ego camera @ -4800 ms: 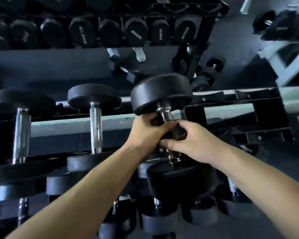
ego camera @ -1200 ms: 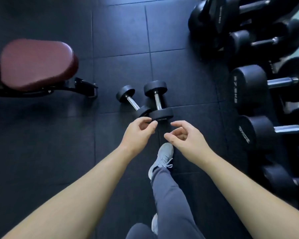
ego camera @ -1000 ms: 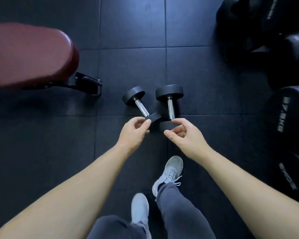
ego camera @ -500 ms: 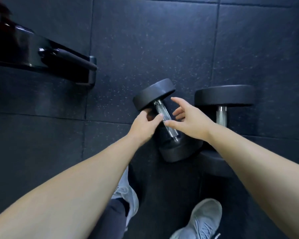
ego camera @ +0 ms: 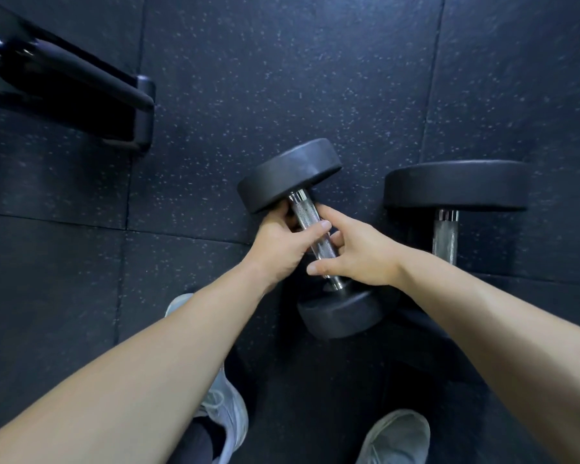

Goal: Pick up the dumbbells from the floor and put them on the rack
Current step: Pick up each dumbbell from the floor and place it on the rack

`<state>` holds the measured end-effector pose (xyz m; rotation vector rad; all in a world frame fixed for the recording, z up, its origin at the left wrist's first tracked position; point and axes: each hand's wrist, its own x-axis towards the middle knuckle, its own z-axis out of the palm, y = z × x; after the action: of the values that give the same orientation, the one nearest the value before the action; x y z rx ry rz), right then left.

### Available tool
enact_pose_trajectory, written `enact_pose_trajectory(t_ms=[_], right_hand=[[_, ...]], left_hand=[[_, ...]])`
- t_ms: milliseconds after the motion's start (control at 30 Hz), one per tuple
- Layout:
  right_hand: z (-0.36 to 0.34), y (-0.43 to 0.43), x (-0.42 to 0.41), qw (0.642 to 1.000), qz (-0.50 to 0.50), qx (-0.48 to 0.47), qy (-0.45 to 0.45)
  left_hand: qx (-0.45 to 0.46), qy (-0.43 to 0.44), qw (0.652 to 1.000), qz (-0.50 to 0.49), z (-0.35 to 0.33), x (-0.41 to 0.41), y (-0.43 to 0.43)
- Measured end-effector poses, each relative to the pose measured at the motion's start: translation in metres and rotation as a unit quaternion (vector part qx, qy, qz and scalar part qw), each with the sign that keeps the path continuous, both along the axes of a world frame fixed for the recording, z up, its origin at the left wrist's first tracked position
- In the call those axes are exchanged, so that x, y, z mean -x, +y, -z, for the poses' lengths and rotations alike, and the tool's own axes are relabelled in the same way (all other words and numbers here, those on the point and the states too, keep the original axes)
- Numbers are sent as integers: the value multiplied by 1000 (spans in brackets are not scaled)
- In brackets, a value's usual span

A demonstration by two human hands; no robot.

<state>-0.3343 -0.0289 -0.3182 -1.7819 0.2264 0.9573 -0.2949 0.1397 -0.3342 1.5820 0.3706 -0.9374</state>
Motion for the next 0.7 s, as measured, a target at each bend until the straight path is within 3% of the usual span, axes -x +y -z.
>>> enact_pose_trajectory(t_ms=[367, 700], right_hand=[[-32, 14, 19, 999, 38, 18, -24], [-199, 23, 50, 988, 145, -9, -50]], left_hand=[[4, -8, 1000, 0, -26, 13, 8], [19, -40, 998, 41, -196, 20, 7]])
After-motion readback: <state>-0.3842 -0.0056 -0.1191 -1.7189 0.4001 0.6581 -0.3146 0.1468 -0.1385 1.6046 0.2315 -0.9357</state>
